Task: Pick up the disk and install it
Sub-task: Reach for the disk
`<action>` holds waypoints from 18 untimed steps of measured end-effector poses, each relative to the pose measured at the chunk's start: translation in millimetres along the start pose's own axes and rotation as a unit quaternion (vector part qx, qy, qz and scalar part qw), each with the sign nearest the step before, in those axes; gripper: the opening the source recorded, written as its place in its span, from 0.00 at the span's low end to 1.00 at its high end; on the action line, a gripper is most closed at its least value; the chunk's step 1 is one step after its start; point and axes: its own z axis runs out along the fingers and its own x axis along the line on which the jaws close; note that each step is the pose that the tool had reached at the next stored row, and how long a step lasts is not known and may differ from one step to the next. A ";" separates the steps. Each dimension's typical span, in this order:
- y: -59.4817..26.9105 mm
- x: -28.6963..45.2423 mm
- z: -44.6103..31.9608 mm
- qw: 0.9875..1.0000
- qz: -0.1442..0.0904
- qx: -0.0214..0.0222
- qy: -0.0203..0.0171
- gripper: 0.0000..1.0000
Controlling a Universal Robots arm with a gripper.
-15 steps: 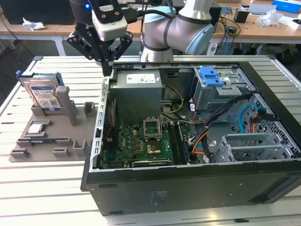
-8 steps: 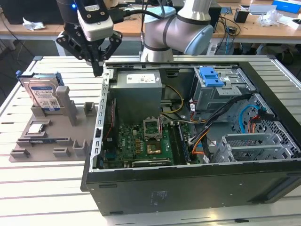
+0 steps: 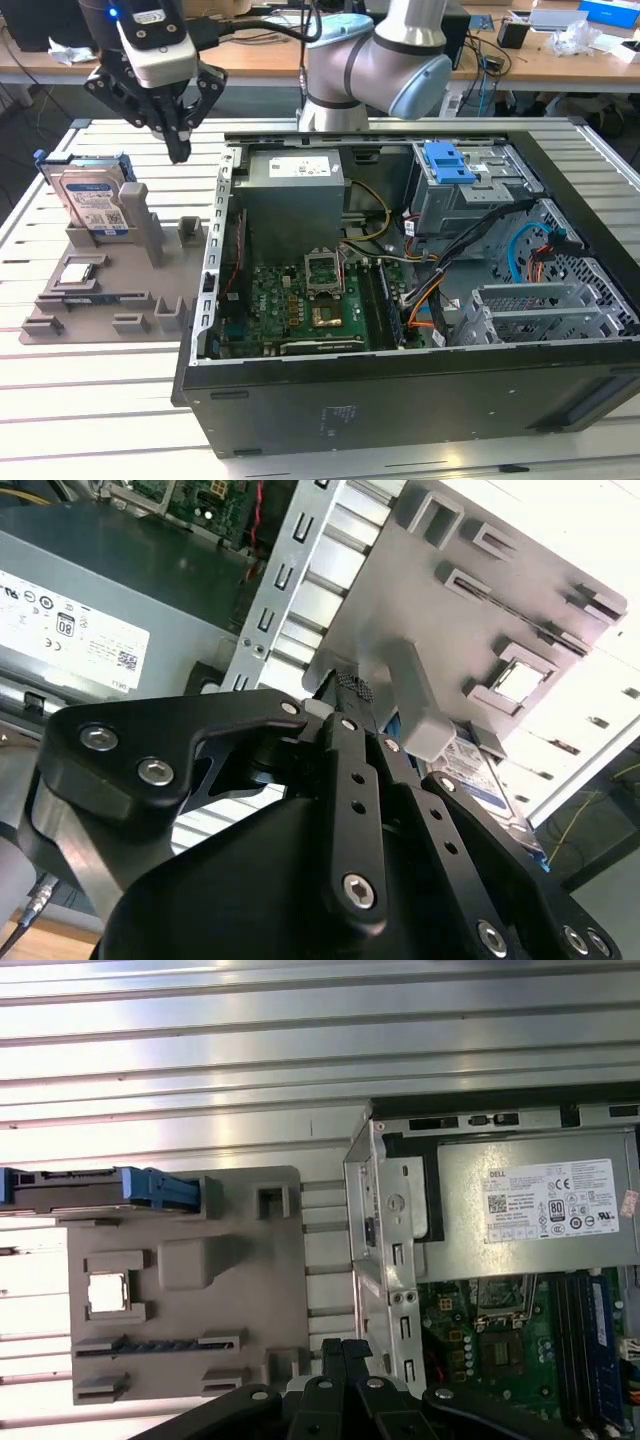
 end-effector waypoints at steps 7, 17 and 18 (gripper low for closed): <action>-1.2 16.3 -0.4 1.000 0.000 0.000 0.000 0.11; -3.4 46.0 -1.2 1.000 0.000 0.000 0.000 0.11; -3.6 48.0 -1.2 1.000 0.000 0.000 0.000 0.11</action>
